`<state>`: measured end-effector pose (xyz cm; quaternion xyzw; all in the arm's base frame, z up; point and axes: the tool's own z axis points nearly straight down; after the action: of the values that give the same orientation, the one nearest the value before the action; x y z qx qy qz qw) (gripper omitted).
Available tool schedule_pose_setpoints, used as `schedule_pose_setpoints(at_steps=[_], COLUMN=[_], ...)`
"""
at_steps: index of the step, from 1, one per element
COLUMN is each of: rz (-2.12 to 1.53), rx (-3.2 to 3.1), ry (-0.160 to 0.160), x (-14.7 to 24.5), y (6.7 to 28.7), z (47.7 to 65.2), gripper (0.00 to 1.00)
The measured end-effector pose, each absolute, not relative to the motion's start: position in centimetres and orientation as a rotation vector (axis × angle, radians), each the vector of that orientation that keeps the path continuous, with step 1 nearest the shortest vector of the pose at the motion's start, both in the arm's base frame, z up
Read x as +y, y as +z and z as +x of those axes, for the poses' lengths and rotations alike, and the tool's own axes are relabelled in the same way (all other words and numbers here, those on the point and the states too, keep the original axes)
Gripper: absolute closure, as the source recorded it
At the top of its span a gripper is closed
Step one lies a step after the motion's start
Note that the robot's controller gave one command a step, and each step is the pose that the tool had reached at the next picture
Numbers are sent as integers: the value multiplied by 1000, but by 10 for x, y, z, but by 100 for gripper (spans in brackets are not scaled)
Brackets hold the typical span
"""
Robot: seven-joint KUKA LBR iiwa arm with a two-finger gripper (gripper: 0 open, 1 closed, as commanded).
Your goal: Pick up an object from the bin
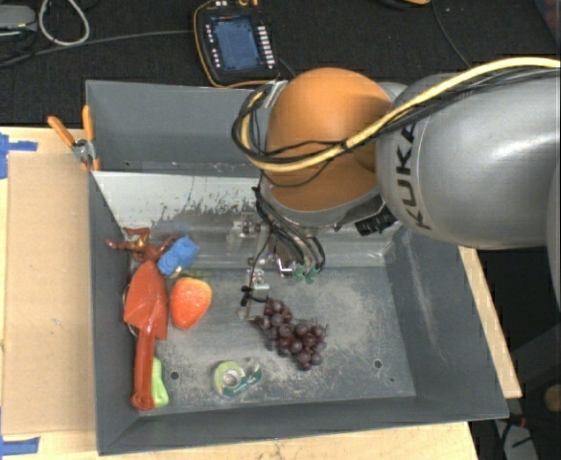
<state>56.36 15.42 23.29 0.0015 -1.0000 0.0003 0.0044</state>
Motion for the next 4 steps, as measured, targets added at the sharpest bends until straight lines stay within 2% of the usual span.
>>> schedule_pose_setpoints(at_steps=[1, 2, 3, 4], rz=[-3, -126, 209, -76], rx=[-3140, -3138, -3146, -3128], ry=[0, -2, -6, 0], x=[153, 67, 32, 45], y=[237, 104, 150, 98], z=[565, 565, 558, 539], gripper=[0, 0, 0, 0])
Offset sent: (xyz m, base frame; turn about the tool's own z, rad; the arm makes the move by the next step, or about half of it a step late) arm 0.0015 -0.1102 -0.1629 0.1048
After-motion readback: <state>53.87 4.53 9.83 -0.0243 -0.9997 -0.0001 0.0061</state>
